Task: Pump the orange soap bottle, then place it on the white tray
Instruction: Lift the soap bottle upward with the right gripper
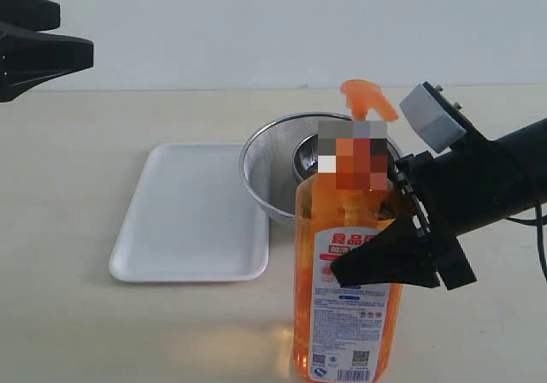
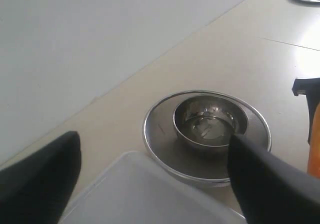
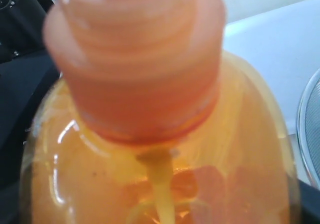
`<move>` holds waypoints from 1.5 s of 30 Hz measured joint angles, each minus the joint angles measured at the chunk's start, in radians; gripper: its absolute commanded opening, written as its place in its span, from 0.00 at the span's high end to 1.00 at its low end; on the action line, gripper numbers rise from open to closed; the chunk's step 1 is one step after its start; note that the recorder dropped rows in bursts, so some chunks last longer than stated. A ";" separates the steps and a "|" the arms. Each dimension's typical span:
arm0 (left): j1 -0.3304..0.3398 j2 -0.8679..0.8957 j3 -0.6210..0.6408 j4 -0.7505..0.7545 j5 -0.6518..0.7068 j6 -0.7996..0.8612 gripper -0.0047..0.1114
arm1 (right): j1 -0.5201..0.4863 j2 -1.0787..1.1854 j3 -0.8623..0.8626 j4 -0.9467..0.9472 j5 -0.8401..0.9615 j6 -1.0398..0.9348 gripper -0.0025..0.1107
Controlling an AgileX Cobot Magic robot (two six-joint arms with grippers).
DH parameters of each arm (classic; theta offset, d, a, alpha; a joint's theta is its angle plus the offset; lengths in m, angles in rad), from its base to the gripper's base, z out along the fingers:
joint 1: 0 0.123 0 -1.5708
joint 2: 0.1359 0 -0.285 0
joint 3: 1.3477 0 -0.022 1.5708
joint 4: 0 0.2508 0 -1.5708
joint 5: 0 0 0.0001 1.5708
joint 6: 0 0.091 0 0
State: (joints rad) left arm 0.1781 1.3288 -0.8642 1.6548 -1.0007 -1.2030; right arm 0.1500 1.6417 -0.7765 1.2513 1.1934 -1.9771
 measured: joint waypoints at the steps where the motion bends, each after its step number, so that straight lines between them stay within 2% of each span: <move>1: 0.000 0.000 0.000 0.000 0.000 0.000 0.32 | 0.000 0.000 0.000 0.002 0.000 0.000 0.98; 32: 0.000 0.000 0.000 0.000 0.000 0.000 0.32 | 0.000 0.000 0.000 0.021 -0.010 0.004 0.98; 45: 0.000 0.000 0.000 0.000 0.000 0.000 0.32 | 0.000 -0.157 0.000 0.008 -0.022 0.026 0.98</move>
State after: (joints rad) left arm 0.1781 1.3288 -0.8642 1.6548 -1.0007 -1.2030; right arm 0.1500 1.4851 -0.7765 1.2591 1.1716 -1.9509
